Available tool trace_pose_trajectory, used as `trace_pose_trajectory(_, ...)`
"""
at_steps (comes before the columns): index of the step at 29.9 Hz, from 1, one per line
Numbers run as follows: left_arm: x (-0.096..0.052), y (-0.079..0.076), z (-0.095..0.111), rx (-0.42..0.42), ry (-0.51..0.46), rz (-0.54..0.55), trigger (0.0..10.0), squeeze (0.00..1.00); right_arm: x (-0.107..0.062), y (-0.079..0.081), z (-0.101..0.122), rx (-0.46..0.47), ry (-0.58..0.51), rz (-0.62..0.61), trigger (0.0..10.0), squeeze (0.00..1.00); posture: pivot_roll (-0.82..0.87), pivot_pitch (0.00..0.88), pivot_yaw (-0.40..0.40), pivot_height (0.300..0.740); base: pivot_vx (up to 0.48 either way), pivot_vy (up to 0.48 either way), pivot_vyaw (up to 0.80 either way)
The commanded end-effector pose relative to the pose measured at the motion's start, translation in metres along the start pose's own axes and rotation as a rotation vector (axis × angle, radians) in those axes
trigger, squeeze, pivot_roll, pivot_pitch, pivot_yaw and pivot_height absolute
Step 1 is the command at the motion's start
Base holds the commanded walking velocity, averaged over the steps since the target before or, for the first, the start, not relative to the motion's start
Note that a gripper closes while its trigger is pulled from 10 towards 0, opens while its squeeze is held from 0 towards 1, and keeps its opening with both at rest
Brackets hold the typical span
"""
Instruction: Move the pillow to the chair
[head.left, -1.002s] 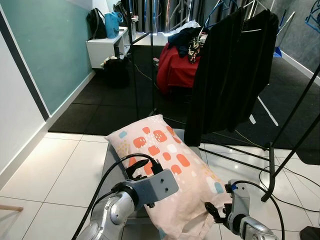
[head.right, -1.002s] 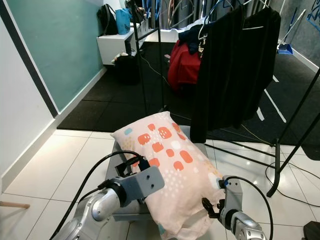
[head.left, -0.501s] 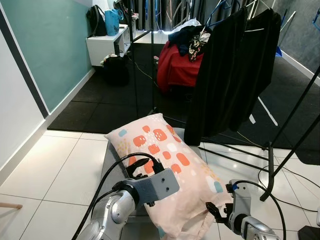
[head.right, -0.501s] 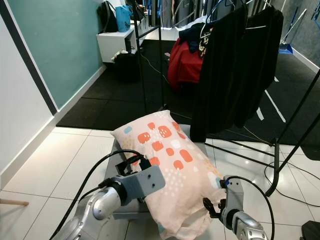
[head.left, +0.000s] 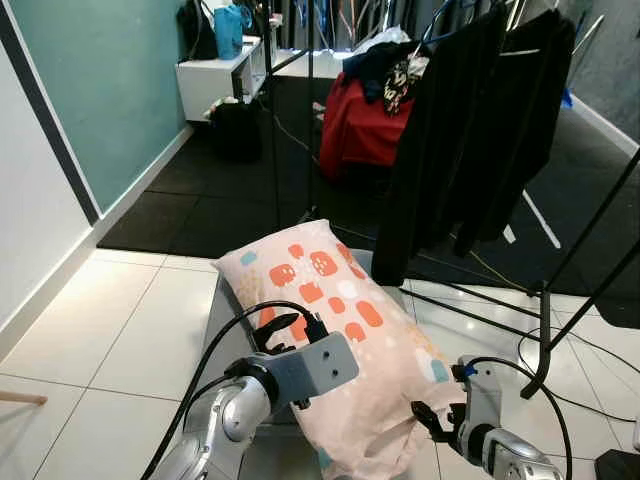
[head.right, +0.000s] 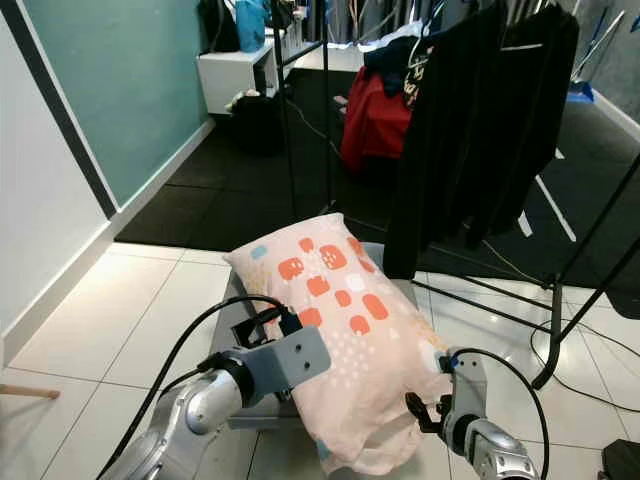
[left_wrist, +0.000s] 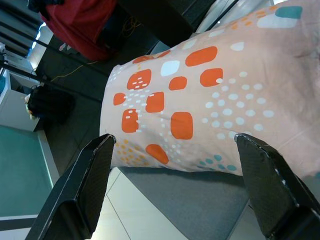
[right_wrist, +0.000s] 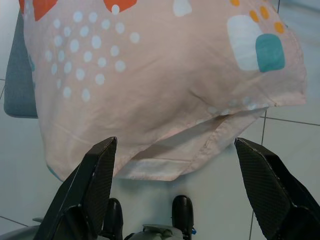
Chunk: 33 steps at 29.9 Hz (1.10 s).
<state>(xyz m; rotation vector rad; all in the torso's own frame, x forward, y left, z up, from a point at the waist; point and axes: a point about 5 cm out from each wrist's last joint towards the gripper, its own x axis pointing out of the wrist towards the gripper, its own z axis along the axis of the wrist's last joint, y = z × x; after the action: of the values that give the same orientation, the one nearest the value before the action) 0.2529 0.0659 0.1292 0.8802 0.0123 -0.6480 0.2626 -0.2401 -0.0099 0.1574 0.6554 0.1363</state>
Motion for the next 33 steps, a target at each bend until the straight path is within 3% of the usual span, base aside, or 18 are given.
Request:
trace_pose_trajectory(1,-0.0024,-0.0029,0.0022,-0.002,-0.001,-0.001,10.0,0.00,-0.0011,-0.0005,-0.0033,-0.008,0.012,0.000,10.0,0.00,-0.11,0.068,-0.029,0.740,0.000,0.000,0.00)
trace_pose_trajectory(33,-0.0101,-0.0037,0.0029,-0.014,-0.004,0.006,10.0,0.00,-0.0046,-0.0036,-0.0066,0.019,0.000,-0.013,10.0,0.00,-0.13,0.072,-0.010,0.740,0.000,0.000,0.00)
